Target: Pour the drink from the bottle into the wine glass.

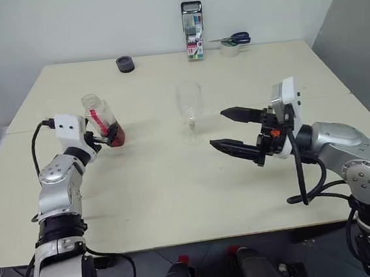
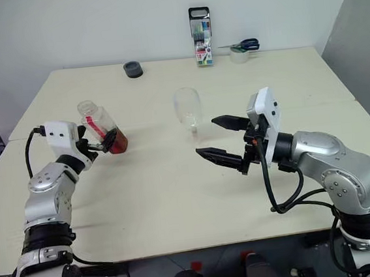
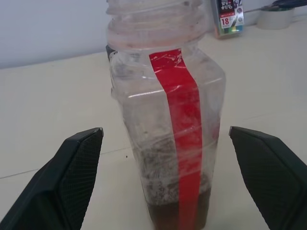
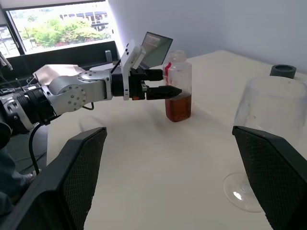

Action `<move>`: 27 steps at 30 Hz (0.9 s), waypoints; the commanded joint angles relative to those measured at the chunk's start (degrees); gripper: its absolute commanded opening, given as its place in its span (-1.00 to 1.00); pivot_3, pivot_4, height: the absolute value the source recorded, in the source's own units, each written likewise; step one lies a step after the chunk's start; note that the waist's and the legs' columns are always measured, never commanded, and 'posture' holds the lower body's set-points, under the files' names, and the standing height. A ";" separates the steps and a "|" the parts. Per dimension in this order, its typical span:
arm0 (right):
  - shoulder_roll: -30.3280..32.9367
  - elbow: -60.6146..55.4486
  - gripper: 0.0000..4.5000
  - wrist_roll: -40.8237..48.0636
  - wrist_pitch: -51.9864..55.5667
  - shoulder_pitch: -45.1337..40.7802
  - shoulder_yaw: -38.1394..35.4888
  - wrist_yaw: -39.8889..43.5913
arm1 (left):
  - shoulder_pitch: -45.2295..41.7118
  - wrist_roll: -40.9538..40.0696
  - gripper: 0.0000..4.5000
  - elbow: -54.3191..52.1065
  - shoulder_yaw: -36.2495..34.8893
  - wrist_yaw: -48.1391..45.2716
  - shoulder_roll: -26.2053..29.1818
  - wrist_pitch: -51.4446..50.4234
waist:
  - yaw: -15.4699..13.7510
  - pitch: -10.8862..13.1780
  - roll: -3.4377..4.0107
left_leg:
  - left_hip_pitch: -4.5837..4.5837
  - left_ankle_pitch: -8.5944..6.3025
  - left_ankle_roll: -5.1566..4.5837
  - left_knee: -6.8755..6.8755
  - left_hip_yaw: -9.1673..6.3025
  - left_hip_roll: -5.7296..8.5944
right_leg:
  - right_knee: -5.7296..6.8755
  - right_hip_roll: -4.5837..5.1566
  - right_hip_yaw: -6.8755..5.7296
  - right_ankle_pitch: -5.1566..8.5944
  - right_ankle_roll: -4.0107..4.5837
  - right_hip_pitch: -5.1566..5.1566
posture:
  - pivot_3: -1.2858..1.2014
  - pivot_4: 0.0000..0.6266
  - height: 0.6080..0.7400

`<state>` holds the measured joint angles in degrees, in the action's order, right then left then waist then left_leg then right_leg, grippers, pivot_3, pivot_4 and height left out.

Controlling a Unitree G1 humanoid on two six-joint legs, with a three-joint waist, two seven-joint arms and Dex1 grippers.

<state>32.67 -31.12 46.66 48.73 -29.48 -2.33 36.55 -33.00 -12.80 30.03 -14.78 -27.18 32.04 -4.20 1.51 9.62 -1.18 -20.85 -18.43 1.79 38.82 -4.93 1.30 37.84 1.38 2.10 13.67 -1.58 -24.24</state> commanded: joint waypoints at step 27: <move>1.36 -2.85 1.00 -1.54 -3.31 0.33 -1.71 -2.72 | -8.30 5.11 -0.26 10.76 2.93 1.17 -0.19 10.32 | 0.01 0.00 -0.02 | -0.03 -0.04 -0.07 0.00 0.01 0.00 | 0.05 0.00 0.01 0.00 0.00 -0.05 | 0.03 -0.52 1.00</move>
<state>33.71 -31.52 45.95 47.53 -29.12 -3.26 33.75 -38.89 -8.79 44.44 -12.52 -25.95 30.24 5.15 1.53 9.62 -1.20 -20.88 -18.47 1.73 38.83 -4.92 1.31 37.89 1.38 2.11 13.67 -1.58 -24.29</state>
